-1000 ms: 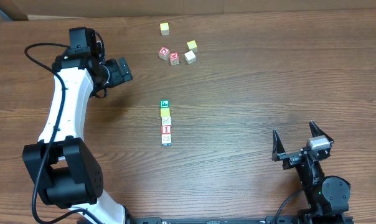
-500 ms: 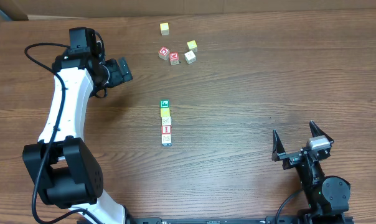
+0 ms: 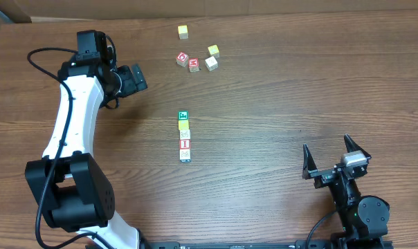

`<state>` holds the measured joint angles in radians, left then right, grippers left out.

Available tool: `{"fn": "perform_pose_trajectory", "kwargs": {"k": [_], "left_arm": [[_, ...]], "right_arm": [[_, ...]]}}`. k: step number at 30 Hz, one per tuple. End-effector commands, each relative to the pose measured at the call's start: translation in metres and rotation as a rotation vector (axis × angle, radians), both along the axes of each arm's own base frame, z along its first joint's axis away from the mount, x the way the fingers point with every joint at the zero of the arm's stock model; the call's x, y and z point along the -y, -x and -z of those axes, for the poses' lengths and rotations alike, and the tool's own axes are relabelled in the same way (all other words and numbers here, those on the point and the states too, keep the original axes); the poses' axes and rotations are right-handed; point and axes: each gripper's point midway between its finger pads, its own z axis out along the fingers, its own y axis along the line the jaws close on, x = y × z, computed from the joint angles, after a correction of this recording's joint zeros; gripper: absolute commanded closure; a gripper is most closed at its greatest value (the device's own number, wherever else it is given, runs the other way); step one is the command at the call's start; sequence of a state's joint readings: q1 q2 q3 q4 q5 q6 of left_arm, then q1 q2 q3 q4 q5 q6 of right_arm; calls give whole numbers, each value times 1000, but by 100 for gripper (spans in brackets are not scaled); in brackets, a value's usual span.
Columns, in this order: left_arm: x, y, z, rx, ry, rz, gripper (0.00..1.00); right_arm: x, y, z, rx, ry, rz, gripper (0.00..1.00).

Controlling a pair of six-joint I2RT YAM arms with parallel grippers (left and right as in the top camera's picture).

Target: Flip 5 blocks

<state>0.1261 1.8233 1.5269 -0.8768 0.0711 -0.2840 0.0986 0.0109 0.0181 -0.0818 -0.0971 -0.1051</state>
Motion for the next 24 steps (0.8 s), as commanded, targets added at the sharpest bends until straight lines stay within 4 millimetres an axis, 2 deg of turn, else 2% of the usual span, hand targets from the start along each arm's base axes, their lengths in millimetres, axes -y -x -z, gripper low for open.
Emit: {"fn": "perform_pose_trajectory", "kwargs": {"k": [1, 7, 11, 13, 16, 19, 22, 24], "left_arm": [[1, 1, -54, 131, -24, 17, 0], [5, 30, -151, 371, -56, 16, 0], [9, 65, -216, 548, -79, 15, 0], [11, 82, -240, 619, -88, 15, 0], [14, 105, -267, 703, -100, 14, 0], [16, 121, -284, 759, -107, 14, 0], [17, 129, -291, 782, -110, 14, 0], [17, 131, -284, 752, -106, 14, 0]], "right_arm": [[1, 0, 2, 3, 0, 3, 0], [1, 0, 2, 3, 0, 3, 0], [1, 0, 2, 3, 0, 3, 0], [1, 0, 2, 3, 0, 3, 0], [1, 0, 2, 3, 0, 3, 0], [1, 0, 2, 3, 0, 3, 0], [1, 0, 2, 3, 0, 3, 0], [1, 0, 2, 3, 0, 3, 0]]}}
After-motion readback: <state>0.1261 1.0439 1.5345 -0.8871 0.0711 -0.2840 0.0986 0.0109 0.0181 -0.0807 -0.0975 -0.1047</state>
